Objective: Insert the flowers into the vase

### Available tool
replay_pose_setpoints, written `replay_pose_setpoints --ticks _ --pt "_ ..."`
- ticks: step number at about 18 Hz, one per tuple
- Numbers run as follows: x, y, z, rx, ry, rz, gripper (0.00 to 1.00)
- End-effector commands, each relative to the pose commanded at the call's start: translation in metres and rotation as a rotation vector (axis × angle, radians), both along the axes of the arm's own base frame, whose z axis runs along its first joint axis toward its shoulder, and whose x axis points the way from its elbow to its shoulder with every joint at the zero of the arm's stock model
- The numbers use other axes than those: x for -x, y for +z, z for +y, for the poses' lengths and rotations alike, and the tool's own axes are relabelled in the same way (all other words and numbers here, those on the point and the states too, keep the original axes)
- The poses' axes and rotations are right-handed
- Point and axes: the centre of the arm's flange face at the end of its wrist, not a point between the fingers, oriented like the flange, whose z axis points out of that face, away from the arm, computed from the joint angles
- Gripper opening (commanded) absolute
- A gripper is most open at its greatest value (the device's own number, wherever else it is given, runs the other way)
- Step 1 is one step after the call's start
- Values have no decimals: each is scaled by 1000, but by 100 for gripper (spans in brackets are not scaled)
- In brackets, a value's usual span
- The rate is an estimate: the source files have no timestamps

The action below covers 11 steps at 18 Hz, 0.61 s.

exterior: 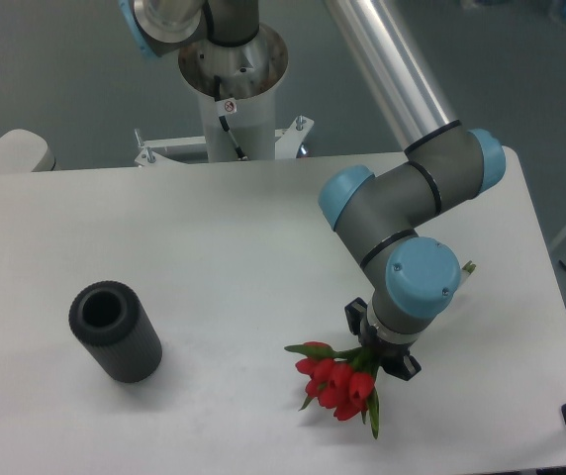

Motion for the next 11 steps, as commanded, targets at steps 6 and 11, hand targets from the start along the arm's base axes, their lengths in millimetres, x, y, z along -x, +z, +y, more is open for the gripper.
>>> replay_pose_setpoints --ticks 6,11 --pt "-61 73 5 -324 56 -186 0" --pt "-106 116 29 -607 87 -440 0"
